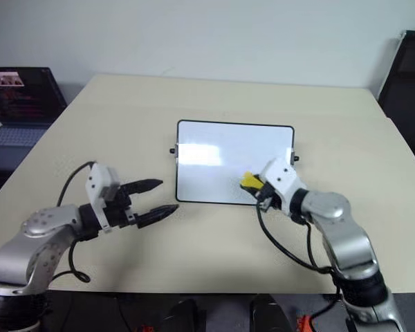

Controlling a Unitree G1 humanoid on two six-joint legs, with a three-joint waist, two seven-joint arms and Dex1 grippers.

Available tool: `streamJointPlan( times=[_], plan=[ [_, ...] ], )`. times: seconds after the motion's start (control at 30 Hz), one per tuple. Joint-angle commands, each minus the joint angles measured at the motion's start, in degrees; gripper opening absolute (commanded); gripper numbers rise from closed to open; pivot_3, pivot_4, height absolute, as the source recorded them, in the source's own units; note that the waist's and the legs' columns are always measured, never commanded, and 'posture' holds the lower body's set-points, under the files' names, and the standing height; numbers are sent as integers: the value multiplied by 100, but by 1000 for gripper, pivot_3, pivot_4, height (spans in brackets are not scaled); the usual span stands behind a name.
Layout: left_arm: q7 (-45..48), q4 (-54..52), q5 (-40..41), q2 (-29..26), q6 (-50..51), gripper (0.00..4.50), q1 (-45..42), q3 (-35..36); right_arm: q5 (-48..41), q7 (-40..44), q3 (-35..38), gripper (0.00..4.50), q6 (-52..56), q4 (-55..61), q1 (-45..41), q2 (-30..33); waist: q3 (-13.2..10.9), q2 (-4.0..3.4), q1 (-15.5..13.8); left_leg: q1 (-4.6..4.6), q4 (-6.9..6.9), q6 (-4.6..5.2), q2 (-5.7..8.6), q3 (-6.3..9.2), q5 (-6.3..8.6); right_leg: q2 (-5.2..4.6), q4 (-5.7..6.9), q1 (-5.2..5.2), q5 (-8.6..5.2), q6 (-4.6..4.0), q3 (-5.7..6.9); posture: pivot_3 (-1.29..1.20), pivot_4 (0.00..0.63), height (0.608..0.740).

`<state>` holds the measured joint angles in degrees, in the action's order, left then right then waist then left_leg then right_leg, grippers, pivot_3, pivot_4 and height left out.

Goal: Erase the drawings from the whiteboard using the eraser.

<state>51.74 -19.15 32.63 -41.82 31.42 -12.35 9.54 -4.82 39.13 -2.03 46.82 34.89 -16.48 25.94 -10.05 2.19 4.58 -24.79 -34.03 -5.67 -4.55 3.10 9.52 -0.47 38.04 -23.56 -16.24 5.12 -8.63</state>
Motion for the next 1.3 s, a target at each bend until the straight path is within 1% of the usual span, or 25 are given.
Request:
streamJointPlan(
  times=[0.03, 0.07, 0.17, 0.23, 0.33, 0.47, 0.53, 0.6, 0.7, 0.93, 1.0, 1.03, 1.1, 1.27, 1.3],
  plan=[
    [205, -275, 236, 5, 116, 4500, -503, -273, -94, -443, 839, 1102, 502, 679, 612, 48, 3, 4, -28, 1, -4, 0, 0, -1, 0, -1, -2, 4, 0, 0, -1, 0, 150, 740],
    [293, -258, 261, 6, 119, 4500, -597, -351, -107, -535, 922, 1102, 591, 771, 749, 48, 4, 6, -52, 1, -4, 0, 3, 0, 0, -3, -4, 6, 0, 0, -1, 0, 150, 740],
    [656, 19, 143, 135, -25, 4500, -1145, -846, -60, -1088, 1294, 1102, 851, 939, 1347, -282, 4, 5, -70, 2, -3, 0, 3, -4, 0, -3, -5, 6, 1, 0, -4, 0, 150, 740],
    [846, 208, 58, 183, -133, 4500, -1362, -1032, -43, -1330, 1347, 1102, 949, 967, 1487, -387, 3, 2, -64, 2, -3, 0, 3, -3, 0, -1, -3, 4, 1, 1, -3, 0, 150, 740],
    [1379, 760, -251, 367, -594, 4500, -1880, -1530, -92, -1893, 1592, 1102, 1305, 831, 1334, -858, 3, 2, -13, 4, -3, 1, 3, -4, -1, 0, 0, 4, 2, 0, -6, 0, 150, 740],
    [2051, 1461, -541, 801, -1212, 4500, -2548, -2042, -83, -2273, 1619, 1102, 1529, 504, 1061, -1044, 3, 2, -6, 3, -7, 1, 4, -3, -1, 0, -3, 8, 6, 0, -5, 0, 150, 740],
    [2441, 1800, -687, 1080, -1583, 4500, -2820, -2311, -101, -2532, 1885, 1102, 1511, 189, 898, -1217, 3, 2, -8, 3, -6, 1, 4, -3, -1, 0, -3, 9, 6, 1, -5, 0, 150, 740],
    [2705, 2057, -823, 1258, -1880, 4500, -2962, -2456, -51, -2597, 1906, 1102, 1411, -50, 870, -1107, 3, 2, -10, 2, -4, 2, 4, -2, -1, 0, -4, 9, 8, 4, -3, 0, 150, 740],
    [2844, 2334, -920, 1494, -2140, 4500, -3061, -2545, -80, -2734, 2028, 1102, 1276, -334, 781, -1094, 3, -2, -2, 2, 4, 3, 4, -2, 0, 0, -3, 9, 26, 8, -3, 0, 150, 740],
    [2970, 2662, -1282, 1711, -2739, 4500, -2953, -2716, -209, -2828, 2126, 1102, 1018, -859, 639, -1058, 2, -4, 16, 2, 5, 4, 3, 0, 0, 3, 1, 8, 30, 11, -3, 0, 150, 740],
    [2952, 2733, -1322, 1756, -2805, 4500, -2937, -2699, -233, -2819, 2116, 1814, 959, -975, 586, -1051, 2, -4, 17, 2, 1, 4, 3, 0, -1, 3, 1, 9, 30, 16, -4, 0, 150, 740],
    [2942, 2753, -1345, 1765, -2841, 4500, -2917, -2692, -238, -2812, 2109, 1985, 922, -1042, 565, -1033, 2, -5, 17, 3, 0, 5, 3, 0, -1, 3, 1, 11, 29, 18, -5, 0, 150, 740],
    [2914, 2771, -1394, 1767, -2902, 4500, -2868, -2678, -255, -2803, 2116, 2613, 846, -1147, 545, -994, 3, -5, 17, 3, -1, 5, 3, 1, -1, 3, 3, 11, 20, 32, -4, 0, 150, 740],
    [2669, 2762, -1447, 1644, -2904, 4500, -2616, -2477, -374, -2784, 2194, 4345, 670, -1096, 530, -888, 3, -9, 19, 3, 2, 5, 3, 1, -1, 3, 2, 12, 20, 34, -4, 0, 150, 740],
    [2543, 2728, -1430, 1614, -2831, 4500, -2537, -2390, -418, -2760, 2191, 4468, 625, -998, 540, -866, 2, -9, 19, 3, 2, 5, 3, 2, -1, 3, 3, 12, 20, 33, -4, 0, 150, 740]
  ],
)
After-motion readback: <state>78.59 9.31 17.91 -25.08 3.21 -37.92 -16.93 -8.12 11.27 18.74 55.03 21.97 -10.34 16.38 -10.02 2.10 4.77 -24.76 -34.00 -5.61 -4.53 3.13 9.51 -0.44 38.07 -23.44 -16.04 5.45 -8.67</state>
